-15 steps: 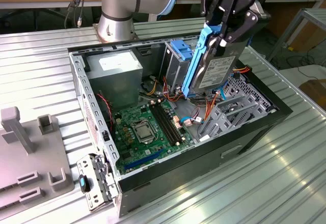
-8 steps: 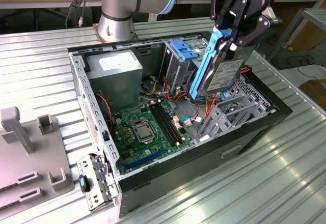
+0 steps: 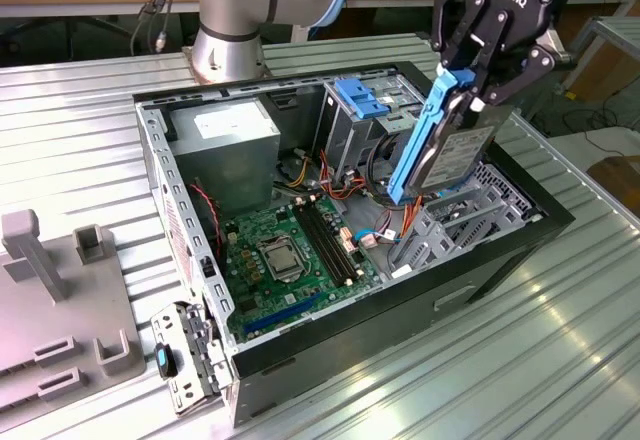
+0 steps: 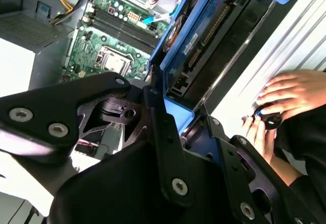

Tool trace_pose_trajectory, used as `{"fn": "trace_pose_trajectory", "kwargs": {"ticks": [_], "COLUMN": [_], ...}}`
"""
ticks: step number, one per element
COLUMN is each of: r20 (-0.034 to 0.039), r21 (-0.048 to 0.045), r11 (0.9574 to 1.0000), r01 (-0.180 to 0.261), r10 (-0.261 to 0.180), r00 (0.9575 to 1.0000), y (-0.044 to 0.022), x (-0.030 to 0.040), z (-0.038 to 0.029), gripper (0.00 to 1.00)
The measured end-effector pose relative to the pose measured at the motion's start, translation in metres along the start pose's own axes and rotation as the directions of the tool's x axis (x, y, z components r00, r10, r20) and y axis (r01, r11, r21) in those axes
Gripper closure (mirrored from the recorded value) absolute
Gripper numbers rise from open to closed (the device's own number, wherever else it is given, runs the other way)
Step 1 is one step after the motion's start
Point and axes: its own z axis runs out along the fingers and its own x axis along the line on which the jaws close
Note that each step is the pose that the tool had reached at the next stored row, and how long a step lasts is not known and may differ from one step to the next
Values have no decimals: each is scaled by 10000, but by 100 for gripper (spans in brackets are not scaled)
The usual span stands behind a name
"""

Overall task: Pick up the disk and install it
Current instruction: 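Insert the disk into the insertion slot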

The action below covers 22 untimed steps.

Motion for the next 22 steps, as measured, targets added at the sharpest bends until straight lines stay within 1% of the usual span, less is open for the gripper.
{"fn": "trace_pose_trajectory", "kwargs": {"ticks": [2,4,6,8,10,12,14,16,18,21,22], "r20": [-2,-1,-1,-1,-1,-4,-11,-12,-13,-13,-13], "r21": [0,0,-1,0,0,0,0,0,0,0,-1], "r11": [10000,10000,10000,10000,10000,10000,10000,10000,10000,10000,10000], "r01": [1,1,1,1,1,1,1,1,1,4,6], "r10": [-1,-1,-1,-1,-1,-1,-1,-1,-1,-4,-6], "r00": [10000,10000,10000,10000,10000,10000,10000,10000,10000,10000,10000], "y": [-43,-64,-76,-80,-86,-101,-140,-191,-257,-317,-358], "x": [18,42,93,169,208,226,229,228,225,222,221], "z": [6,15,26,39,54,69,79,88,94,96,97], "gripper": [63,63,63,63,63,63,63,63,63,63,63]}}
